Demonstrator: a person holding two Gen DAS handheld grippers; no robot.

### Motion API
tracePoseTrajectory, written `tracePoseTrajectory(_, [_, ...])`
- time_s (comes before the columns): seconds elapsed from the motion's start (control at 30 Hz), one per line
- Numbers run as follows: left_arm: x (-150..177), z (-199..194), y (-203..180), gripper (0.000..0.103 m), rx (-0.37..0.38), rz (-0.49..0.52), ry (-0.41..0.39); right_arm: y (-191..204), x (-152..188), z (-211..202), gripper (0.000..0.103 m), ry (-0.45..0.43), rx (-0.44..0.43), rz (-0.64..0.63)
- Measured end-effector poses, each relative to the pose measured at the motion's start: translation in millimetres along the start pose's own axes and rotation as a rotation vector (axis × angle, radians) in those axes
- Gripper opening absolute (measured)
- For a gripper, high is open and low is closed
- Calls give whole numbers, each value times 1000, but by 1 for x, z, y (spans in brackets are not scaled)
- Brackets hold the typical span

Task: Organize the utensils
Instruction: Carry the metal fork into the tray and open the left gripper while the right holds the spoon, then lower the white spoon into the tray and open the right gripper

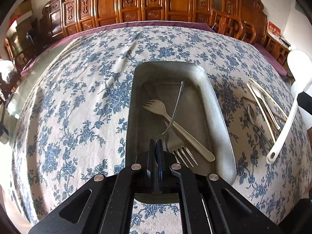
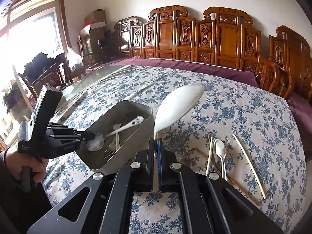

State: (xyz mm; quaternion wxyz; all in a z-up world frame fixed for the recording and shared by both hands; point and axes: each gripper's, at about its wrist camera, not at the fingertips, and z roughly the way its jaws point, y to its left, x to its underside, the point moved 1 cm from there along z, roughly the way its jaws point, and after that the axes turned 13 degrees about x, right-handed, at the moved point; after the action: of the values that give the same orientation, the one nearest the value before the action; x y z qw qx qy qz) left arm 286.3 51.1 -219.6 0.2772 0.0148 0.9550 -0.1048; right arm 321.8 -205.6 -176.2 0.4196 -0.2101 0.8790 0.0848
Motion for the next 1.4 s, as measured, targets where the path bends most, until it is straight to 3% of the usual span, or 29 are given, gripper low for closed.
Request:
tracePoseTrajectory(0.33, [-1, 0, -2, 2, 28, 4, 3, 16, -8, 5, 4, 10, 0, -23])
tracePoseTrajectory(0.7, [-8, -31, 11, 2, 41, -12, -85, 47, -31, 23, 4, 21, -36, -45])
tracePoseTrajectory(0.83, [-12, -43, 21, 17, 33, -18, -116, 65, -40, 38, 4, 36, -51, -72])
tracePoseTrajectory(1.07, [-17, -58, 34, 27, 24, -31, -155, 99, -39, 71, 4, 100, -73, -140])
tracePoseTrajectory(1.4, [-19, -61, 43, 27, 23, -51, -165, 118, -25, 100, 4, 187, -122, -151])
